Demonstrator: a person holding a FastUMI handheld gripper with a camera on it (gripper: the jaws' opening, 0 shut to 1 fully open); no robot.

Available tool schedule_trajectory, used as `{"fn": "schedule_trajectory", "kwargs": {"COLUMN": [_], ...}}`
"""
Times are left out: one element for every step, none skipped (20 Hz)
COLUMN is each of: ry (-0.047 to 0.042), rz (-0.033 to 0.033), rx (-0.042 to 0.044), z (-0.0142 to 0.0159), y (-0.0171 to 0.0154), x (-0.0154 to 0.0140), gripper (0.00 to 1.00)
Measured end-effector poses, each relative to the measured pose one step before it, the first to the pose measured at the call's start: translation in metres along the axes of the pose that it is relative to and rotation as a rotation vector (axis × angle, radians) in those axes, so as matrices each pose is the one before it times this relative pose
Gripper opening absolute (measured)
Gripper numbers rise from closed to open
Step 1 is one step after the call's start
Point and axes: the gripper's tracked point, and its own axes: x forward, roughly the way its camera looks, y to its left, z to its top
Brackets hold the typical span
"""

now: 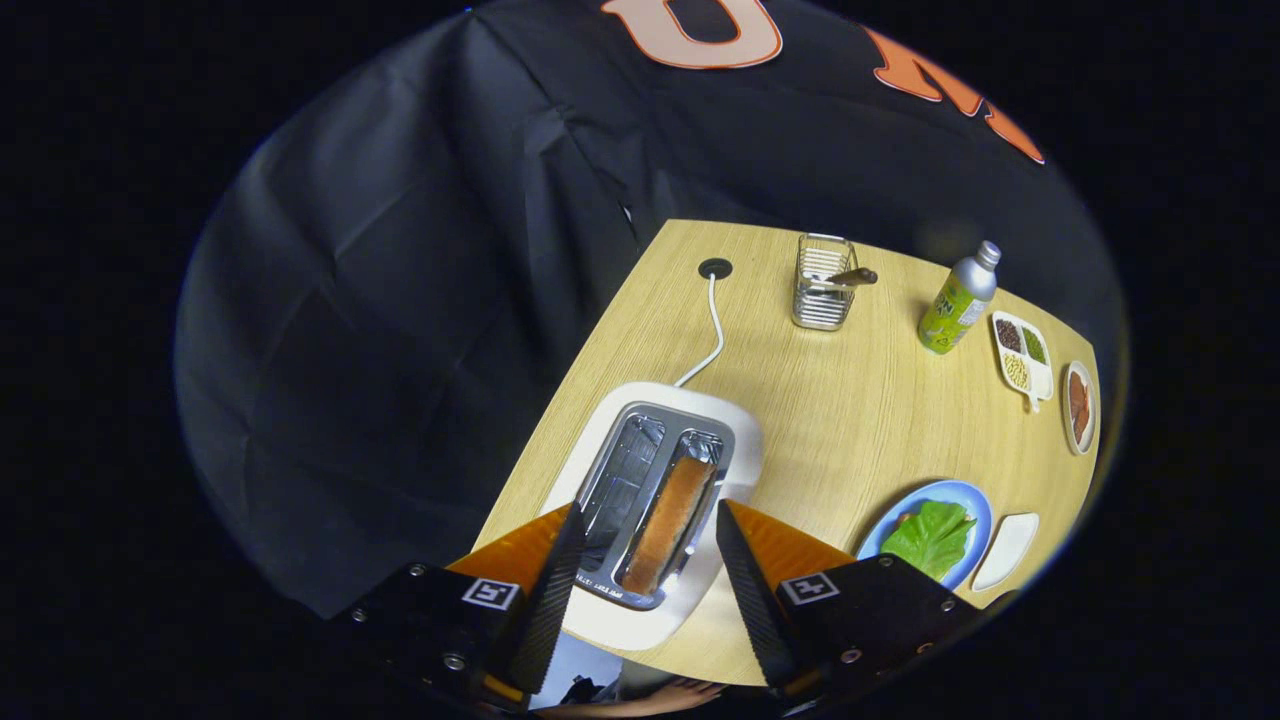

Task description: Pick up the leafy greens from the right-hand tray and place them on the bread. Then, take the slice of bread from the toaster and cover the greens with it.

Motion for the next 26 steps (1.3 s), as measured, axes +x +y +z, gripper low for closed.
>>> {"fn": "schedule_trajectory", "kwargs": {"ry": [0.00779, 0.00514, 0.00051, 0.0009, 0.00086, 0.00075, -0.00274, 0.00148, 0.00324, -0.00347, -0.00328, -0.00233, -0.00193, -0.00027, -0.00492, -0.00909, -0.01027, -0.01227, -0.01375, -0.01449, -0.01464, -0.01413, -0.01227, -0.01136, -0.01446, -0.00994], "rz": [-0.00738, -0.01263, -0.00617, -0.00559, -0.00301, -0.01038, -0.01427, -0.00278, -0.00162, -0.00834, -0.00487, -0.00497, 0.00027, -0.00399, -0.00809, -0.00113, 0.00723, 0.00736, 0.01209, 0.01007, 0.01345, 0.00854, 0.00703, 0.00255, -0.00407, -0.00031], "rx": [-0.00288, -0.00438, 0.00343, 0.01106, 0.02104, 0.00535, 0.00004, 0.00042, -0.00119, -0.00266, -0.00188, 0.00696, 0.01043, 0.00823, 0.00798, 0.00375, 0.00061, 0.0029, 0.00335, 0.00603, 0.00874, 0.008, 0.00499, 0.0038, -0.00358, -0.00273], "z": [-0.00109, 0.00049, 0.00097, 0.00001, 0.00063, 0.00193, 0.00186, -0.00147, -0.00073, 0.00082, 0.001, -0.00146, -0.00049, 0.00085, 0.00177, 0.00152, 0.00236, 0.00127, 0.00242, 0.00304, 0.00288, 0.00351, 0.00298, 0.00166, 0.00291, 0.00082], "y": [0.00054, -0.00145, 0.00003, 0.00068, 0.00034, -0.00098, -0.00301, 0.00069, -0.00012, -0.00133, -0.00266, -0.00054, -0.0017, -0.00239, -0.00346, -0.00052, -0.0005, 0.00097, 0.00118, 0.00088, 0.00158, 0.00063, -0.00086, -0.00106, -0.00334, -0.00053], "x": [0.00396, 0.00301, 0.00223, 0.00448, 0.00236, 0.00306, 0.00318, 0.00143, 0.00259, 0.00067, 0.00087, 0.00048, 0.00012, 0.00008, -0.00187, -0.00224, -0.00358, -0.00504, -0.00577, -0.00758, -0.00644, -0.00669, -0.00659, -0.00475, -0.00356, -0.00421], "gripper": [0.77, 0.75, 0.73, 0.7, 0.68, 0.63, 0.59, 0.49, 0.45, 0.4, 0.38, 0.35, 0.33, 0.28, 0.25, 0.17, 0.16, 0.14, 0.13, 0.13, 0.13, 0.13, 0.13, 0.13, 0.13, 0.13]}}
